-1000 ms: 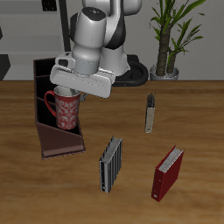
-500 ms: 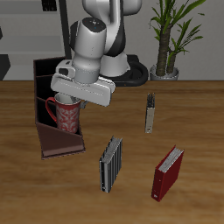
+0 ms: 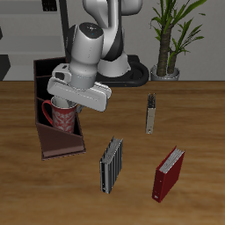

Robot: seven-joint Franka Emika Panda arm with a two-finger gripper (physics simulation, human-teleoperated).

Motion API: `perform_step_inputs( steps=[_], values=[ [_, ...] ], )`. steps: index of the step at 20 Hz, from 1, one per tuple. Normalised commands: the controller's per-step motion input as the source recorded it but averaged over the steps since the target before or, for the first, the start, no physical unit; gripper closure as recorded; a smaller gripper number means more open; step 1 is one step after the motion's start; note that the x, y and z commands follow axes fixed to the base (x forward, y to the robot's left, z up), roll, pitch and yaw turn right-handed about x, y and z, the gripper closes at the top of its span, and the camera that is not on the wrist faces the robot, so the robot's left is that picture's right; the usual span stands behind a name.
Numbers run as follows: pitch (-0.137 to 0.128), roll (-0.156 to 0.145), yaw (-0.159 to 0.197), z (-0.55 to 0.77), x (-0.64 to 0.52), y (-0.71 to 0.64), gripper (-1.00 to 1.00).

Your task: Place the red mug into the right desk caddy's left compartment and place the red book into the right desk caddy's front compartment

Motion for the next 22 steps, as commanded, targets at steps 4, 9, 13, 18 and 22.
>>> perform_step_inputs(
  steps=[4,9,13,18,22],
  values=[
    [0.017,-0.005,-0.015,-0.07,0.05,-0.02,1.00],
    [0.022,0.004,-0.018,-0.14,0.02,0.01,1.00],
    [0.015,-0.003,-0.023,-0.12,0.03,0.00,1.00],
    [0.021,0.005,0.002,-0.10,0.02,0.05,1.00],
    [0.031,-0.009,-0.015,-0.13,0.06,0.02,1.00]
  ],
)
